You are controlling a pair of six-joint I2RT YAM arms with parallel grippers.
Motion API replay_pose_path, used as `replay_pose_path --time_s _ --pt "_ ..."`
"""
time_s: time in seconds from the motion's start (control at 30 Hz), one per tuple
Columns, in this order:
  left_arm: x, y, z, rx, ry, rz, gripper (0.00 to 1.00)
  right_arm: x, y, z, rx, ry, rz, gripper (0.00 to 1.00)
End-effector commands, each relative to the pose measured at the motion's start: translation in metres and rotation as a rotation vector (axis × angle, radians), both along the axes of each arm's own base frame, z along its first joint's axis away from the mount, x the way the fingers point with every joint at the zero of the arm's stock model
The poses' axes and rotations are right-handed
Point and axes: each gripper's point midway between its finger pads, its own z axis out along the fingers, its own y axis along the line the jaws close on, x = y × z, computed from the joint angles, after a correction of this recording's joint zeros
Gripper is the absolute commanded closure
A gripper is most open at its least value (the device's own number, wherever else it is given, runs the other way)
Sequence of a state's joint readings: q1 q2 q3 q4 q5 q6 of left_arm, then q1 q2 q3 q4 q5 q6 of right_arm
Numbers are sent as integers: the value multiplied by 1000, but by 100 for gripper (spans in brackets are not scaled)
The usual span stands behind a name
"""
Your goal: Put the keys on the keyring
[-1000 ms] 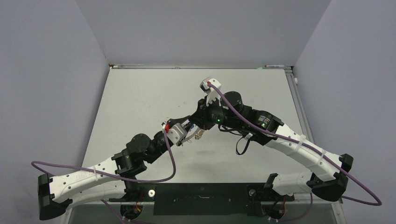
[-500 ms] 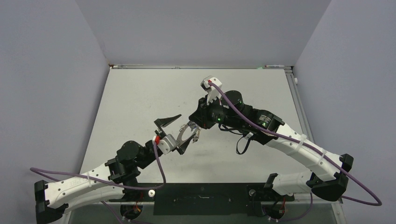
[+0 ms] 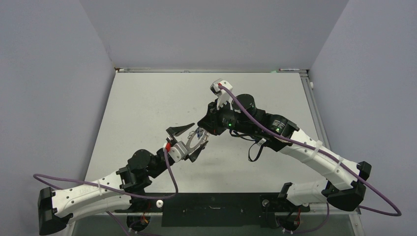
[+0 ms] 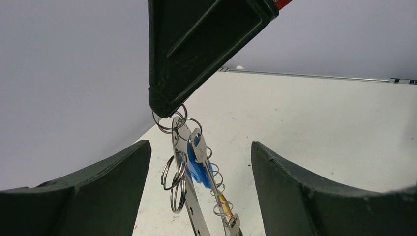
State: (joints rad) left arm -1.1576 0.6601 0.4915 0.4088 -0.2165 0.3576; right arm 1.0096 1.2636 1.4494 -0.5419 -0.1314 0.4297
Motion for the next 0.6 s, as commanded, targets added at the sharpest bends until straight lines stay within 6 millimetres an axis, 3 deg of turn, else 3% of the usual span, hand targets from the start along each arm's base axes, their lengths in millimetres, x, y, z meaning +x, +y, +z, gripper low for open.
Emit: replay_pose_path --time_s 0.0,0.17,0.47,0.57 --pt "1 3 28 -143 1 15 32 1 7 29 77 -46 14 95" --pt "7 10 33 -192 16 58 52 1 7 27 76 -45 16 95" --pt "9 11 32 -179 18 72 75 1 6 29 80 -49 14 95" --pt "9 10 31 -173 20 68 76 1 5 29 81 -51 11 95"
